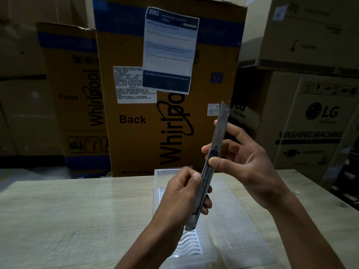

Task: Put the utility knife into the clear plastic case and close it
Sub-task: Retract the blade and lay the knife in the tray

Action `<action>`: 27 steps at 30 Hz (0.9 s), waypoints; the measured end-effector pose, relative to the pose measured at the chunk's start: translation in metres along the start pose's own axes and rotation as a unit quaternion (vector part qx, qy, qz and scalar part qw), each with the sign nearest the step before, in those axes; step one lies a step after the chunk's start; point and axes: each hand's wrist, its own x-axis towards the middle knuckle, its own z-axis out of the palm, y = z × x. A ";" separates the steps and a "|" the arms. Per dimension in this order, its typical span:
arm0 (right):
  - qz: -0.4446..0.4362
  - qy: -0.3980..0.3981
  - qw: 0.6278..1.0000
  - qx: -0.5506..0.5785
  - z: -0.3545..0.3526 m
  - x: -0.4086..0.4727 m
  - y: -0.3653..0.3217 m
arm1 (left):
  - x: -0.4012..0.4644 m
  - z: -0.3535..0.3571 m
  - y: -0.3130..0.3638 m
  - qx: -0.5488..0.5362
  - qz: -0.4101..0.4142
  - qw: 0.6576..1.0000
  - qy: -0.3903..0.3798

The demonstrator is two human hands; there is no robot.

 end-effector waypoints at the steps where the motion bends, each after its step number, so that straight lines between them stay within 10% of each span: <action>1: 0.001 0.000 1.000 0.000 0.000 0.000 0.000 | 0.000 0.000 0.000 0.001 -0.001 1.000 0.001; 27: 0.027 -0.064 0.997 -0.046 0.019 0.000 0.005 | 0.001 -0.007 0.008 -0.058 0.019 0.998 0.029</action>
